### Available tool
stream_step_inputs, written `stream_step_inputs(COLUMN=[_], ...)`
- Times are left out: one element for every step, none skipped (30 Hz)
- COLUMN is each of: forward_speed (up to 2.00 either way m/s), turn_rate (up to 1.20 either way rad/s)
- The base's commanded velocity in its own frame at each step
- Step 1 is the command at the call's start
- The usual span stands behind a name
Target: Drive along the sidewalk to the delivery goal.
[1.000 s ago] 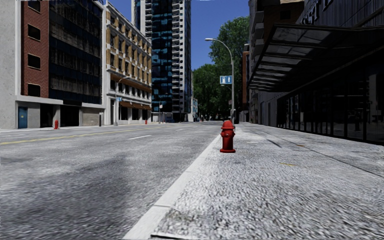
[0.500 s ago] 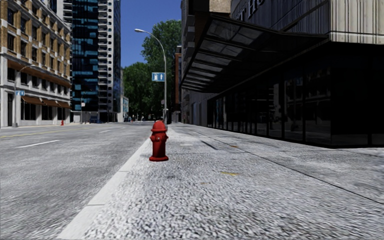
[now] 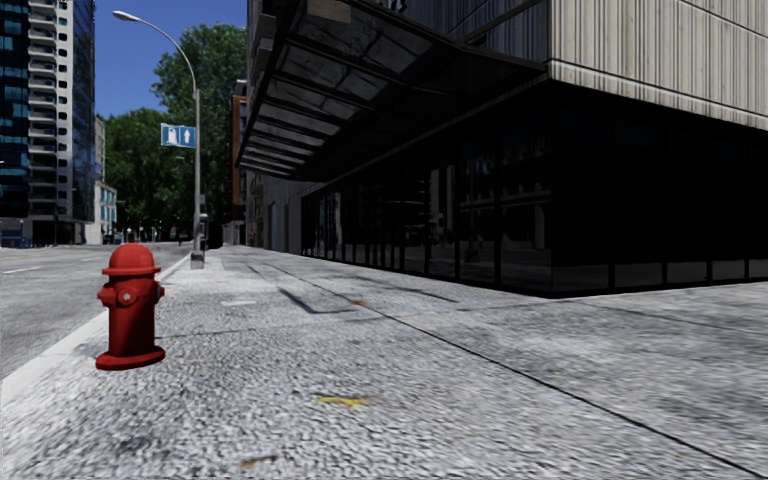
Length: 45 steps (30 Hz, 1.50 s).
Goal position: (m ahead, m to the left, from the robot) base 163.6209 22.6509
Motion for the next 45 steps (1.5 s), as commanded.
stream_step_inputs(forward_speed=[2.0,2.0,2.0,2.0,2.0,2.0,2.0,2.0,2.0,2.0,2.0,2.0,2.0,2.0,2.0,2.0,2.0,2.0,2.0,2.0,2.0,2.0,2.0,2.0,2.0,2.0,2.0,2.0,2.0,2.0,2.0,2.0,2.0,2.0,2.0,2.0,2.0,2.0,2.0,2.0,2.0,2.0,2.0,2.0,2.0], turn_rate=[0.0,0.0,0.0,0.0,0.0,0.0,0.0,0.0,0.0,0.0,0.0,0.0,0.0,0.0,0.0,0.0,0.0,0.0,0.0,0.0,0.0,0.01,0.06,0.08,0.08,0.1,0.11,0.14,0.16,0.19,0.19,0.21,0.22,0.23,0.24,0.25,0.25,0.29,0.32,0.34,0.35,0.37,0.37,0.38,0.38])
